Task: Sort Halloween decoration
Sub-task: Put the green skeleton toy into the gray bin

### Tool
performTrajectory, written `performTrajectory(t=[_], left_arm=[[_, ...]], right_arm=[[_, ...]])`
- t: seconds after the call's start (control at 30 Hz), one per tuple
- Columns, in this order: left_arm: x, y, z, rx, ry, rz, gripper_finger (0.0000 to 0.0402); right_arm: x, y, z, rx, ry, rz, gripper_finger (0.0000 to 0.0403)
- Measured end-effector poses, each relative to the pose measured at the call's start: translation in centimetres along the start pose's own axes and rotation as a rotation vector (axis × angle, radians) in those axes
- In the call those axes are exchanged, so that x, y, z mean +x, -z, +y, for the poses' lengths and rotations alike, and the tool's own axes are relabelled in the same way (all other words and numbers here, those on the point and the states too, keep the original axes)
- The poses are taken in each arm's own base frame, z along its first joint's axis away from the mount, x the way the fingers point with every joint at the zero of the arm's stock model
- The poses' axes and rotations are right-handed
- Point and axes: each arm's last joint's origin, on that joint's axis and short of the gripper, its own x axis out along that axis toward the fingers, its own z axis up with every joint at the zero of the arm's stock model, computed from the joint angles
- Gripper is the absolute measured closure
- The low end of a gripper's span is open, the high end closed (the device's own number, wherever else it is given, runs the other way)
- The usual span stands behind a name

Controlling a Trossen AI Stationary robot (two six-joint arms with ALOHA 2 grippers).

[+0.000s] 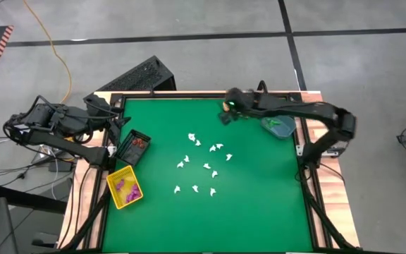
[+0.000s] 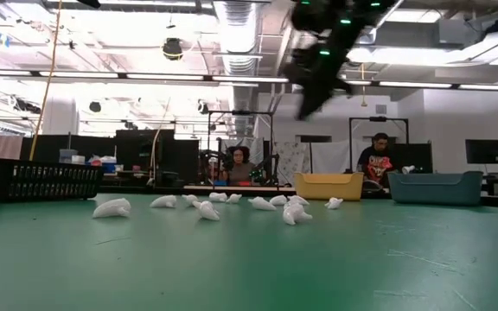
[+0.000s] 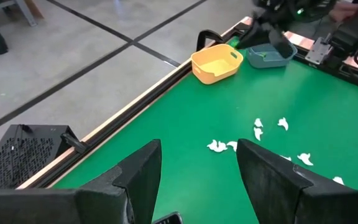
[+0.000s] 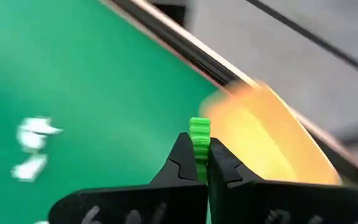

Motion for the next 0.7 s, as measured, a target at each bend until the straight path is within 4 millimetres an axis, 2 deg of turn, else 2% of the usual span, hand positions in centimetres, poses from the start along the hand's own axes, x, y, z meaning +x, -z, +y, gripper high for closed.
performTrajectory(t=[0.2, 0.37, 0.5, 0.7], left_arm=[[0.0, 0.0, 0.0, 0.001, 0.000, 0.000, 0.0202], [0.0, 0.0, 0.0, 0.000, -0.008, -0.004, 0.0202], [0.0, 0.0, 0.1, 0.000, -0.029, -0.015, 0.0202], [0.0, -0.1, 0.1, -0.006, -0.041, -0.022, 0.0202]], right_arm=[[-1.8, 6.6, -4.3, 0.330, 0.251, 0.042, 0.0401], [-1.7, 11.0, -6.6, 0.630, 0.407, 0.076, 0.0401], [-0.7, 13.6, -7.3, 0.838, 0.491, 0.089, 0.0400], [0.2, 15.0, -7.5, 0.941, 0.556, 0.073, 0.0398]])
